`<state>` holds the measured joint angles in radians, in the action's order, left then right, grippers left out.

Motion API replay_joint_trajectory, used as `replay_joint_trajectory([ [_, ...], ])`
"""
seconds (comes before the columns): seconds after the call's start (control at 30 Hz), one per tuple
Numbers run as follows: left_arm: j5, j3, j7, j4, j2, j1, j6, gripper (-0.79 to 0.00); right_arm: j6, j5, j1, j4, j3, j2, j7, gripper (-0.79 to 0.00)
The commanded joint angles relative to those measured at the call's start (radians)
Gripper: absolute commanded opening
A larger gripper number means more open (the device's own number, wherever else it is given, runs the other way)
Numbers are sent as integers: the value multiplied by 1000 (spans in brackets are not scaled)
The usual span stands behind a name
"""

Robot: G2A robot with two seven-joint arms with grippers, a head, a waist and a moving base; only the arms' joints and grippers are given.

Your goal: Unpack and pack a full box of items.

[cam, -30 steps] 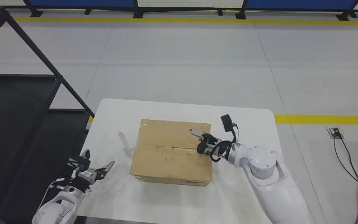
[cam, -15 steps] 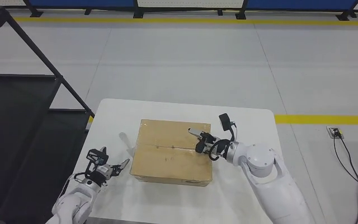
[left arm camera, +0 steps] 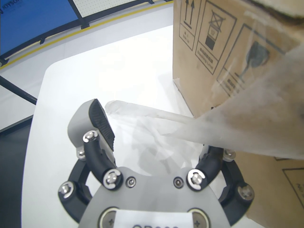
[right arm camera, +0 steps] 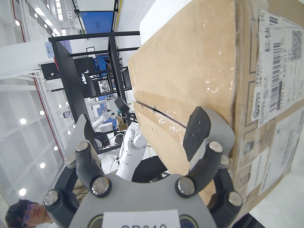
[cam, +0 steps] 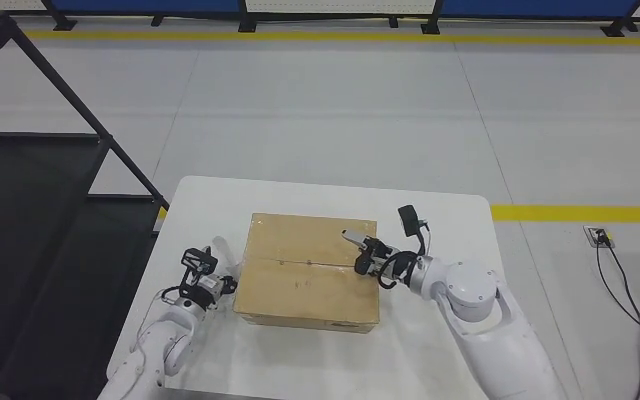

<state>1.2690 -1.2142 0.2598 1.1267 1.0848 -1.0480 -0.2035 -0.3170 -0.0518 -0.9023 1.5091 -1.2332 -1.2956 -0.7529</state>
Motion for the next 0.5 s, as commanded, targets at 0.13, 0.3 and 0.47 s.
replay_joint_trajectory([
  [0.13, -28, -51, 86, 17, -3, -26, 18, 0, 3, -6, 9, -13, 4, 2, -1, 0],
  [0.3, -35, -124, 126, 81, -16, -82, 10, 0, 12, -16, 25, -39, 12, 2, -7, 0],
  [0.47, -55, -187, 111, 168, -26, -136, 0, 0, 23, -25, 43, -64, 22, 2, -12, 0],
])
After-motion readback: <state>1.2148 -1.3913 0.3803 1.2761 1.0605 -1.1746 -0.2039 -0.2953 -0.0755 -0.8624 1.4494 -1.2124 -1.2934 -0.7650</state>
